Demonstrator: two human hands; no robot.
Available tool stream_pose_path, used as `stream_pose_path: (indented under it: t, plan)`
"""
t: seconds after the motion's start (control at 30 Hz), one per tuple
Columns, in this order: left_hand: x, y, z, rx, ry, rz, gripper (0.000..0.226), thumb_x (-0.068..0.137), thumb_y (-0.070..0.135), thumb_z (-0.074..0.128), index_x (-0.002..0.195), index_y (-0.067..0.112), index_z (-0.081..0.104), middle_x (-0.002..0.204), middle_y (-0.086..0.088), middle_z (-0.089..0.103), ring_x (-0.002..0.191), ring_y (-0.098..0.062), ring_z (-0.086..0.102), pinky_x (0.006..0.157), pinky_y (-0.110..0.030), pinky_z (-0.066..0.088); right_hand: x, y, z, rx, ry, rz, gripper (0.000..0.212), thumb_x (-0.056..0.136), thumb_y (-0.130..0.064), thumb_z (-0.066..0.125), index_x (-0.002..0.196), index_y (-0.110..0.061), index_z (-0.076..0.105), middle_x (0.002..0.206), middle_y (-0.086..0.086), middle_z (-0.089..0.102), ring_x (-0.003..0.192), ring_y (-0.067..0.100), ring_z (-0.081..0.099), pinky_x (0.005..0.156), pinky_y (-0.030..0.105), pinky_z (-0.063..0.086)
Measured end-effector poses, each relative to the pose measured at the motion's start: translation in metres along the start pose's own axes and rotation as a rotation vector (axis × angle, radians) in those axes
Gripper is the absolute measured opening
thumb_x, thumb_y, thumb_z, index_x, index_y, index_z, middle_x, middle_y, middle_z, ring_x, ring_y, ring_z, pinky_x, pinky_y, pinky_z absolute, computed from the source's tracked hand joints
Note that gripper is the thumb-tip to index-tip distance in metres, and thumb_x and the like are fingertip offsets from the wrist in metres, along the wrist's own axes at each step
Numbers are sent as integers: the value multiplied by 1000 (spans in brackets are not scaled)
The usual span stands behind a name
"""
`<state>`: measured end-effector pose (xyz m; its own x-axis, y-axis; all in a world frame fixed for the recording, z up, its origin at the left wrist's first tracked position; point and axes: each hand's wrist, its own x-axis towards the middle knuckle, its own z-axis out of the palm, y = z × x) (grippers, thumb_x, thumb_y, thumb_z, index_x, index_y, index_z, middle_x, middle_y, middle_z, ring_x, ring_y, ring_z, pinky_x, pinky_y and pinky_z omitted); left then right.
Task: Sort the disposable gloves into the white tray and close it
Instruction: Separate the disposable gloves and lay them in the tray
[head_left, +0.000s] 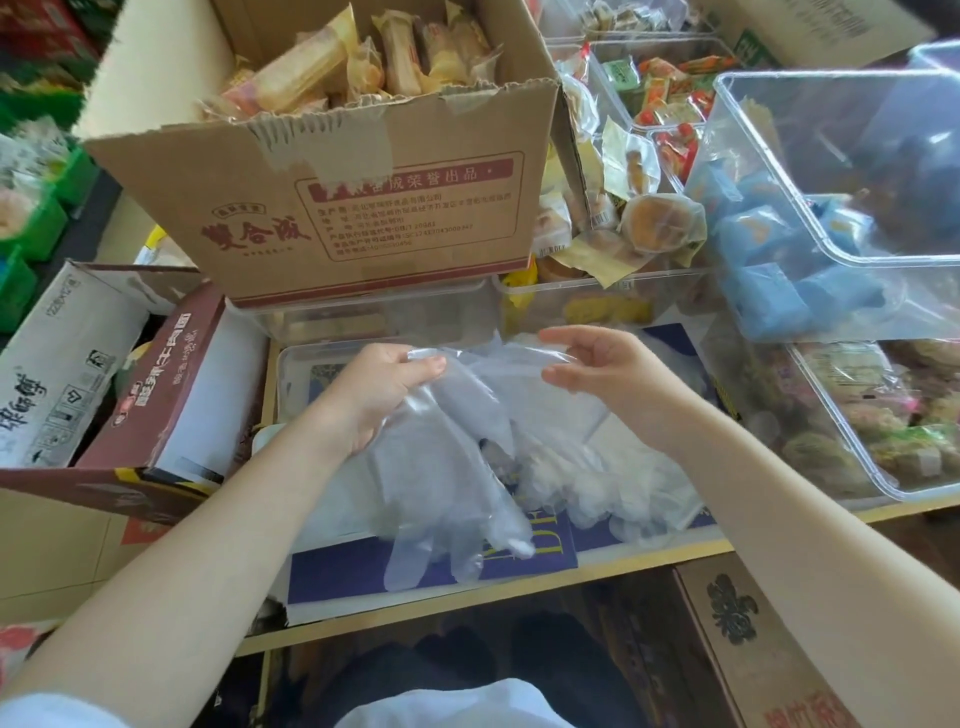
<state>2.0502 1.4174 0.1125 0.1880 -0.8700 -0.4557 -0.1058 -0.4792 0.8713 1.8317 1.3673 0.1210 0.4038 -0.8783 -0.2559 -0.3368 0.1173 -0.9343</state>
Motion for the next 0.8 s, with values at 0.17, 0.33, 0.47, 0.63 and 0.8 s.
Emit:
stream_pose_path:
  t: [0.17, 0.33, 0.47, 0.63, 0.8]
  plan:
    - [4, 2, 0, -9, 1, -4, 13, 89, 17, 62, 81, 9, 68, 78, -2, 65, 62, -10, 52, 54, -20, 39, 6, 7, -19, 203, -282, 433, 23, 67, -30, 72, 78, -11, 75, 82, 6, 54, 50, 7, 49, 55, 18, 48]
    - [8, 9, 0, -77, 15, -29, 10, 90, 13, 60, 84, 10, 67, 73, 3, 66, 52, -2, 57, 48, -12, 41, 6, 18, -21, 295, -218, 376, 26, 71, -33, 66, 85, -10, 65, 75, 1, 65, 61, 11, 51, 57, 19, 46]
    - [8, 8, 10, -75, 0, -40, 11, 92, 14, 56, 88, 7, 64, 70, 1, 60, 30, 3, 43, 33, -8, 29, 5, 18, -12, 163, -3, 84, 11, 89, -18, 61, 80, -13, 59, 69, -2, 60, 63, 7, 58, 64, 16, 45]
    - [17, 0, 19, 55, 55, -4, 37, 92, 48, 47, 96, 11, 54, 75, 2, 47, 59, -11, 40, 54, -21, 36, 9, 26, -20, -150, 432, 34, 23, 93, -20, 52, 73, -8, 56, 55, -1, 55, 40, 0, 45, 55, 21, 41]
    - [24, -5, 15, -66, 119, -52, 19, 80, 32, 53, 80, 14, 49, 77, -1, 44, 65, -15, 40, 57, -29, 34, 4, 57, -46, -248, 696, 188, 32, 94, -23, 44, 70, -3, 52, 62, 11, 53, 55, 20, 48, 58, 29, 40]
